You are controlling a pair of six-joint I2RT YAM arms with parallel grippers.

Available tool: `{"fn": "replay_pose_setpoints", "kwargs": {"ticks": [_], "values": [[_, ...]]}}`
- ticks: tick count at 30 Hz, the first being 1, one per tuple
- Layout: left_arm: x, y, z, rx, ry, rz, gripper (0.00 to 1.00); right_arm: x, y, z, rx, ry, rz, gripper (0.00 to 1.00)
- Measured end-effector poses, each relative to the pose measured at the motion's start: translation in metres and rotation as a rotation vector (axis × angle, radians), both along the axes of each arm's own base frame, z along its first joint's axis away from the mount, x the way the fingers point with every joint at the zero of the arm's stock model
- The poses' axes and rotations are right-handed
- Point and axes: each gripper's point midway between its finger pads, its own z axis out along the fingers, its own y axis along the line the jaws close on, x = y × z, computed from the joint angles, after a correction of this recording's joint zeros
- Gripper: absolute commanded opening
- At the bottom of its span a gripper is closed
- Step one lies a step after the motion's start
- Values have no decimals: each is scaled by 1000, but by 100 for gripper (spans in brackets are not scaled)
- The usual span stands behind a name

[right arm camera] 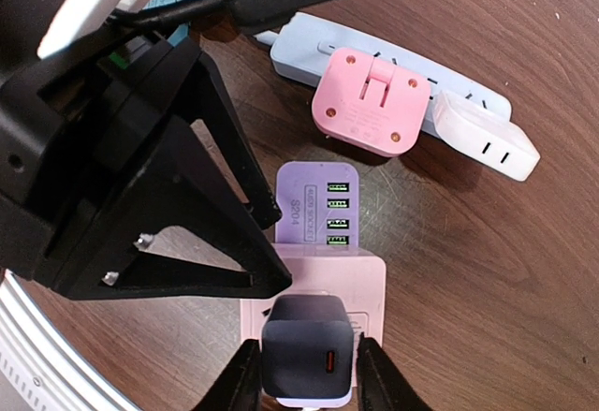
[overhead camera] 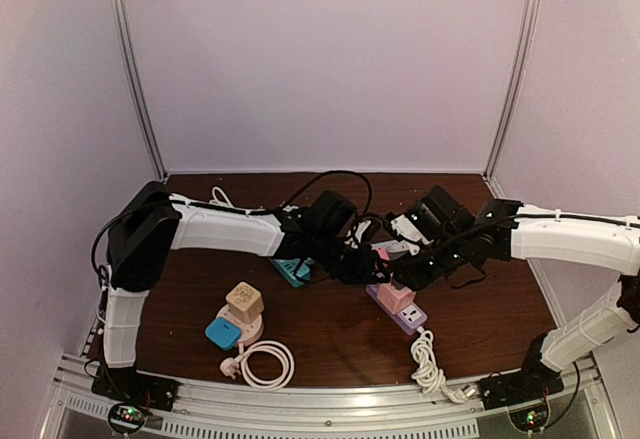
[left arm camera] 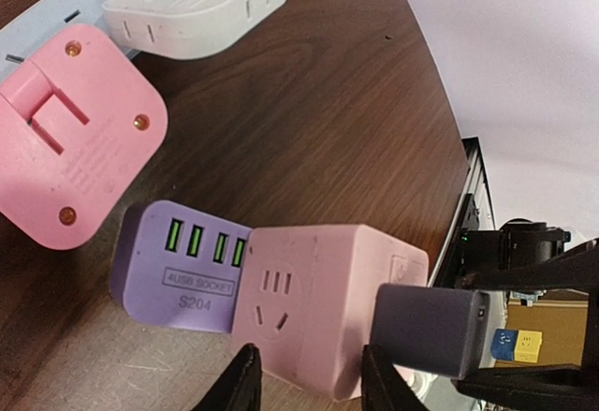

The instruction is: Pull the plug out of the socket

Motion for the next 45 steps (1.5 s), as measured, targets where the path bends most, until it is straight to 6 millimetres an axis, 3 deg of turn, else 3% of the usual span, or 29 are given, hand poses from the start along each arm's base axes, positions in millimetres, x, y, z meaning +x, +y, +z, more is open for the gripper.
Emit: {"fn": "replay_pose_setpoints", "kwargs": {"ticks": [4,16,45], "values": [[-1,-1,0,1,2,-2,36,-1,0,0,-5,1,7,41],[-1,-2,0,9,7,-5,34,-3,2,-1,-1,5,12,19],[-4,-2,-2,27,-17,-24,30,-2,-1,3,-21,-16,-9,16]]}}
